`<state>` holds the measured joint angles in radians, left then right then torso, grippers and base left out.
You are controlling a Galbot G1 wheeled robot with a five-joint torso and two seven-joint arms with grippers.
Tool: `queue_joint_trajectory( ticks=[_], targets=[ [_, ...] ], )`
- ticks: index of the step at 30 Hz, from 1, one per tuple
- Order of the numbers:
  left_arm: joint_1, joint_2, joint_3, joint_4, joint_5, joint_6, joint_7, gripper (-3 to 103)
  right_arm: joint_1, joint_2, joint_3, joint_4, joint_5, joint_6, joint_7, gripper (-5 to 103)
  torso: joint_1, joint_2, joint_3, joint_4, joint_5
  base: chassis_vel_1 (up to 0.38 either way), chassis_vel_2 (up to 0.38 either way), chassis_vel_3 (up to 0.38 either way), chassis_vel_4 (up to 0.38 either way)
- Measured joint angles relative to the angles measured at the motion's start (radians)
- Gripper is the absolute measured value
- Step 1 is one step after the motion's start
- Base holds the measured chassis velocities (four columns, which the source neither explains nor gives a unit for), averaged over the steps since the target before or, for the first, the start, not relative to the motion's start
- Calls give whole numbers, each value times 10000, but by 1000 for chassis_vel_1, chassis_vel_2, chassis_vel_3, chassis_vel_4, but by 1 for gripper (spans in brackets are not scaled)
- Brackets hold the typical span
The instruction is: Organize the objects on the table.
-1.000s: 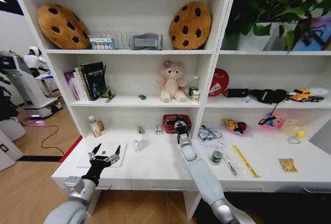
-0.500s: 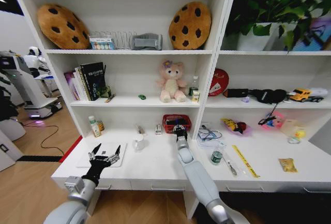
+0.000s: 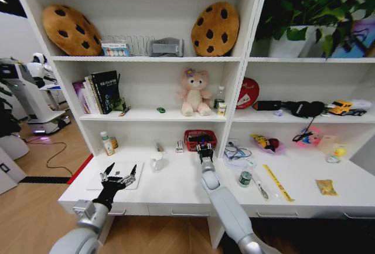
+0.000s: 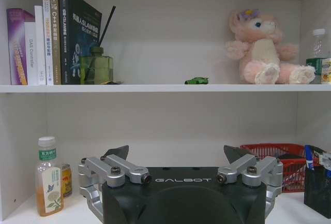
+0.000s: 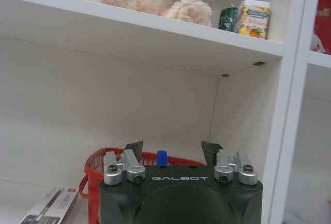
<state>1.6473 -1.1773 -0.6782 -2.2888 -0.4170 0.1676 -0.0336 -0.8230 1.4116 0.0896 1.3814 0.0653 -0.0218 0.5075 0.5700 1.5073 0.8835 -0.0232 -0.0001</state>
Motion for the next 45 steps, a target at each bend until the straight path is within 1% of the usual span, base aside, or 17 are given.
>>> queue_joint_trajectory(
  ticks=[3,4,7,8,10,11,12,15,16,17,19,20,22,25,30,36,45],
  targets=[
    [0,0,0,0,0,0,1,100,-427,-249,-479,1244,826,-1049,1028,80,-1,1,-1,0,0,0,0,0,0],
    [0,0,0,0,0,0,1,100,-427,-249,-479,1244,826,-1049,1028,80,-1,1,-1,0,0,0,0,0,0],
    [0,0,0,0,0,0,1,100,-776,-463,-705,2338,1567,-1833,1816,90,0,1,-1,2,1,0,0,0,0],
    [0,0,0,0,0,0,1,100,-776,-463,-705,2338,1567,-1833,1816,90,0,1,-1,2,1,0,0,0,0],
    [0,0,1,0,0,-1,1,100,-1086,-645,-741,2963,2325,-2440,2336,99,-1,1,0,0,1,0,0,0,0],
    [0,0,0,0,0,-1,1,100,-1235,-750,-740,3242,2792,-2749,2596,100,-1,1,0,0,1,0,0,0,0],
    [0,0,0,0,0,-1,1,100,-1235,-750,-740,3242,2792,-2749,2596,100,-1,1,0,0,1,0,0,0,0],
    [0,0,0,0,0,0,1,100,-1513,-998,-633,3905,4267,-3772,3303,100,0,1,-1,0,2,0,0,0,0],
    [0,0,0,0,0,0,1,100,-1513,-998,-633,3905,4267,-3772,3303,100,0,1,-1,0,2,0,0,0,0],
    [0,0,0,0,0,-1,2,100,-1568,-1090,-534,4153,4942,-4334,3543,100,0,1,-1,0,0,0,0,0,0],
    [0,0,0,0,0,-1,1,100,-1603,-1166,-411,4305,5774,-5035,3865,100,0,1,0,0,1,0,0,0,0],
    [0,0,0,0,0,-1,1,100,-1603,-1166,-411,4305,5774,-5035,3865,100,0,1,0,0,1,0,0,0,0],
    [0,0,0,0,0,-1,1,100,-1612,-1219,-254,4404,6679,-5803,4121,100,-1,0,0,0,0,0,0,0,0],
    [0,0,0,0,0,0,1,100,-1531,-1191,-126,4426,8011,-6565,4611,100,0,1,0,0,1,0,0,0,0],
    [0,0,0,0,0,0,2,100,-1418,-1140,-67,4183,8251,-6904,4656,100,0,1,0,1,1,0,0,0,0],
    [0,0,0,0,0,0,1,100,-1286,-1104,-36,3742,8064,-7098,4543,100,0,0,1,0,1,0,0,0,0],
    [0,0,0,0,0,0,2,100,-914,-1119,-27,2850,7577,-6998,3619,100,0,-1,1,0,1,0,0,0,0]
  ],
)
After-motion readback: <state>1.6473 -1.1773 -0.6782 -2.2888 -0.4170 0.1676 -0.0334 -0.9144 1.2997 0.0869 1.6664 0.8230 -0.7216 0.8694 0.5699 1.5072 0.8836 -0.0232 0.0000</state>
